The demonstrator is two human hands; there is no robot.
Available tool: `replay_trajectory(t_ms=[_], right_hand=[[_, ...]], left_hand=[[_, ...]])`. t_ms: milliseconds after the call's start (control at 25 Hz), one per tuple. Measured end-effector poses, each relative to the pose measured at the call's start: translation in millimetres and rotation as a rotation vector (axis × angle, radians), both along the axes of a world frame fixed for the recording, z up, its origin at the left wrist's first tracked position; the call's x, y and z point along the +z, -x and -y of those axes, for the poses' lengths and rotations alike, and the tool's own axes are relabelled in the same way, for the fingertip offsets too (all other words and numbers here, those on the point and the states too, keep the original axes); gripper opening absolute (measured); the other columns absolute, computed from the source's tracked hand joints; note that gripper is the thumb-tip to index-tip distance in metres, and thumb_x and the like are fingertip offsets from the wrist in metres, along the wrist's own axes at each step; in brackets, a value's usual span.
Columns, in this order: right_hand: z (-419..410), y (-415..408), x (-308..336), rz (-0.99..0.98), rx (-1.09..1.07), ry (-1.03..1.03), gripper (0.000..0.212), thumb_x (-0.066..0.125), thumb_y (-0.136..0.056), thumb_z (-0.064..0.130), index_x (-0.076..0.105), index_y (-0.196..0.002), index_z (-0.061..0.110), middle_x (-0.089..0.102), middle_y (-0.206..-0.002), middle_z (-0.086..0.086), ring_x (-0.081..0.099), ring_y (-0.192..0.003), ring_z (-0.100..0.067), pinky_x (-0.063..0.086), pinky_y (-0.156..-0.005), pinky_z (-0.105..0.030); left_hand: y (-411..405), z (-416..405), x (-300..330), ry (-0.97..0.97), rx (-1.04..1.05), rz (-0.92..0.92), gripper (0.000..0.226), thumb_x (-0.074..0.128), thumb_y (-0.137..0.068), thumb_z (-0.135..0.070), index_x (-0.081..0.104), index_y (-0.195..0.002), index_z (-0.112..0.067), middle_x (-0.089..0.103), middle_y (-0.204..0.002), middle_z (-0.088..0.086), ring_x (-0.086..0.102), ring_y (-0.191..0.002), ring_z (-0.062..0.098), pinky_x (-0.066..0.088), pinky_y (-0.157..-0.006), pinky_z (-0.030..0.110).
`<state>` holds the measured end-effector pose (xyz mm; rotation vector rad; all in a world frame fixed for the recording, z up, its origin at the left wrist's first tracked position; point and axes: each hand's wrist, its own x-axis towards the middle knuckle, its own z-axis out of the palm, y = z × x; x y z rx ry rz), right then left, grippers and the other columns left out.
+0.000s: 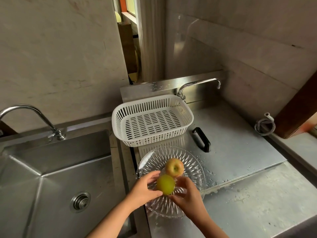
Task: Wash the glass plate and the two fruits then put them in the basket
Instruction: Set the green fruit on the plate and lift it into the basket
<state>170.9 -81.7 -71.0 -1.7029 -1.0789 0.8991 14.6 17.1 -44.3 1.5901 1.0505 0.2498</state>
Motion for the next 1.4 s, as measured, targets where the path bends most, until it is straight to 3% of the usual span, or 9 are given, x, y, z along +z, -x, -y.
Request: replay_trajectory(t_ms=[120,240,360,480,680,800,920,1120,1400], right_hand=[[2.5,-10.6,5.9,0.057,-0.073,-0.037,0.048,0.070,-0.067,0.006,0.052,-0.104,0.030,0.059,-0.104,0.001,0.061,-0.095,-0.011,0.056,-0.072,-0.022],[2.4,-45.3,10.4,0.301,-0.368,0.038,0.043,0.067,-0.074,0.008,0.058,-0.114,0.020,0.056,-0.111,-0.004,0.061,-0.092,-0.019,0.055,-0.075,-0.035],[-2.4,-75.5,9.7,0.337,-0.387,0.287,0.037,0.063,-0.080,0.010,0.061,-0.116,0.004,0.060,-0.114,-0.020,0.061,-0.099,-0.035,0.051,-0.087,-0.044],[-9.1,-74.4,13.9,0.288,-0.307,0.331,0.021,0.059,-0.083,0.014,0.068,-0.093,-0.001,0.070,-0.085,-0.020,0.066,-0.081,-0.037,0.056,-0.073,-0.046],[-9.8,-73.8,18.6,0.157,-0.286,0.385,0.024,0.057,-0.088,0.018,0.065,-0.107,0.007,0.072,-0.094,-0.017,0.069,-0.077,-0.033,0.057,-0.077,-0.049],[-7.6,-78.3,30.5,0.008,-0.279,0.383,0.030,0.059,-0.081,0.000,0.062,-0.111,0.004,0.067,-0.085,-0.014,0.065,-0.067,-0.032,0.057,-0.074,-0.052],[-8.8,-83.5,53.1,-0.073,-0.239,0.357,0.042,0.054,-0.076,-0.015,0.059,-0.114,0.001,0.064,-0.083,-0.014,0.064,-0.068,-0.032,0.059,-0.067,-0.046],[-17.2,-82.8,95.7,-0.171,-0.138,0.301,0.040,0.056,-0.077,-0.018,0.059,-0.112,0.001,0.063,-0.087,-0.017,0.064,-0.068,-0.027,0.057,-0.049,-0.027],[-74.7,-83.5,132.3,-0.175,-0.069,0.264,0.038,0.054,-0.079,-0.017,0.058,-0.113,-0.003,0.063,-0.081,-0.015,0.062,-0.062,-0.022,0.059,-0.048,-0.025]], left_hand=[[10.9,-8.9,7.5,-0.054,0.079,0.038,0.057,0.070,-0.076,-0.011,0.049,-0.128,-0.021,0.056,-0.124,-0.008,0.055,-0.109,-0.001,0.048,-0.080,0.011],[29.6,-29.2,10.0,-0.199,0.372,-0.026,0.038,0.060,-0.084,-0.006,0.056,-0.121,-0.009,0.061,-0.123,0.007,0.061,-0.102,0.013,0.047,-0.087,0.023],[42.0,-35.8,3.9,0.072,0.455,-0.116,0.043,0.053,-0.089,-0.008,0.045,-0.131,-0.007,0.055,-0.128,0.012,0.056,-0.109,0.025,0.048,-0.089,0.039],[36.3,-24.3,-2.5,0.450,0.463,0.008,0.046,0.054,-0.088,-0.003,0.044,-0.132,-0.010,0.058,-0.113,0.011,0.060,-0.096,0.025,0.055,-0.076,0.040],[31.1,-19.0,-5.3,0.478,0.498,0.091,0.048,0.050,-0.085,0.012,0.048,-0.128,-0.009,0.062,-0.105,0.013,0.063,-0.093,0.030,0.056,-0.070,0.039],[37.6,-17.8,6.1,0.480,0.489,0.135,0.048,0.051,-0.084,0.012,0.050,-0.127,-0.010,0.063,-0.106,0.014,0.065,-0.089,0.029,0.058,-0.068,0.038],[48.2,-19.8,23.1,0.474,0.458,0.201,0.047,0.055,-0.083,0.011,0.052,-0.124,-0.012,0.063,-0.110,0.017,0.067,-0.090,0.029,0.060,-0.068,0.038],[67.8,-26.0,57.5,0.480,0.444,0.295,0.041,0.056,-0.081,0.011,0.057,-0.115,-0.013,0.065,-0.109,0.020,0.070,-0.081,0.026,0.061,-0.059,0.035],[73.1,-67.5,96.4,0.425,0.460,0.285,0.043,0.055,-0.082,0.011,0.055,-0.119,-0.011,0.066,-0.110,0.018,0.071,-0.083,0.025,0.061,-0.062,0.033]])
